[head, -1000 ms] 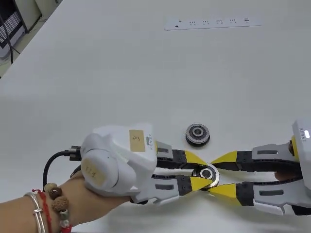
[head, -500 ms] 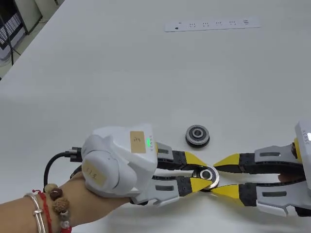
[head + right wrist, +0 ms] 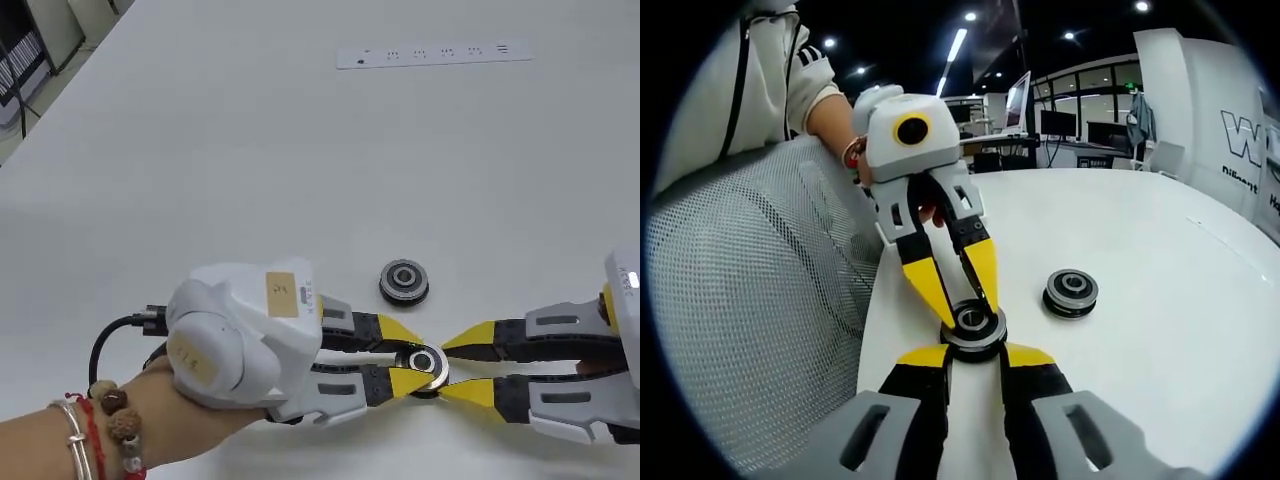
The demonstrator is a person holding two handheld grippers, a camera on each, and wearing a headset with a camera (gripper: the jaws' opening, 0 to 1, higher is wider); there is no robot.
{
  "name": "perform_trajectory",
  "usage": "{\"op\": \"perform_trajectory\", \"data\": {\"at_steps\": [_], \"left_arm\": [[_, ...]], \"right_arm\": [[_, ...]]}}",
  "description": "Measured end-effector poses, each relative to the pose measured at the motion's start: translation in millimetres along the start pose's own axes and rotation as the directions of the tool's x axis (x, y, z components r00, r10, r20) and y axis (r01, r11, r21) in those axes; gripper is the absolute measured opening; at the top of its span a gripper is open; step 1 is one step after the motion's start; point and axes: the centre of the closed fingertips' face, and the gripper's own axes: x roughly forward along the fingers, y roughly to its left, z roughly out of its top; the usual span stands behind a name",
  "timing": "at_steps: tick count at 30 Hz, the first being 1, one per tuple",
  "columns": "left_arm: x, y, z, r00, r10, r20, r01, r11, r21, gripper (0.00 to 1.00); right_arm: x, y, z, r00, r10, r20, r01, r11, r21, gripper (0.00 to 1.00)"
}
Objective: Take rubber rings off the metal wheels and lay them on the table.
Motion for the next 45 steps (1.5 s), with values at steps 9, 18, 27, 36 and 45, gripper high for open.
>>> {"op": "perform_trajectory", "data": {"at_steps": [9, 18, 27, 36, 45], "left_arm": [[-0.3, -0.7, 0.5, 1.0000, 0.000, 0.000, 0.000, 1.000, 0.006, 0.15], [-1.1, -0.8, -0.7, 1.0000, -0.004, 0.001, 0.004, 1.000, 0.005, 0.15], [-1.7, -1.7, -1.3, 1.0000, -0.003, 0.000, 0.003, 1.000, 0.004, 0.15], [-1.1, -3.1, 0.1, 1.0000, -0.004, 0.002, 0.004, 1.000, 0.006, 0.15], [-1.3, -3.9, 0.8, 1.0000, -0.003, 0.003, 0.003, 1.000, 0.004, 0.15]], "right_arm": [[0.4, -0.7, -0.9, 1.0000, -0.006, -0.008, 0.006, 1.000, 0.001, 0.15], [0.2, -0.9, -1.7, 0.9999, -0.007, -0.013, 0.007, 1.000, 0.005, 0.14], [-1.6, -3.2, -7.6, 0.9995, -0.018, -0.027, 0.019, 0.999, 0.041, 0.00], [-1.5, -1.0, -4.4, 0.9977, -0.019, -0.064, 0.027, 0.993, 0.117, 0.00], [-2.6, -5.7, -2.9, 0.9975, -0.047, -0.054, 0.060, 0.955, 0.290, 0.00]]}}
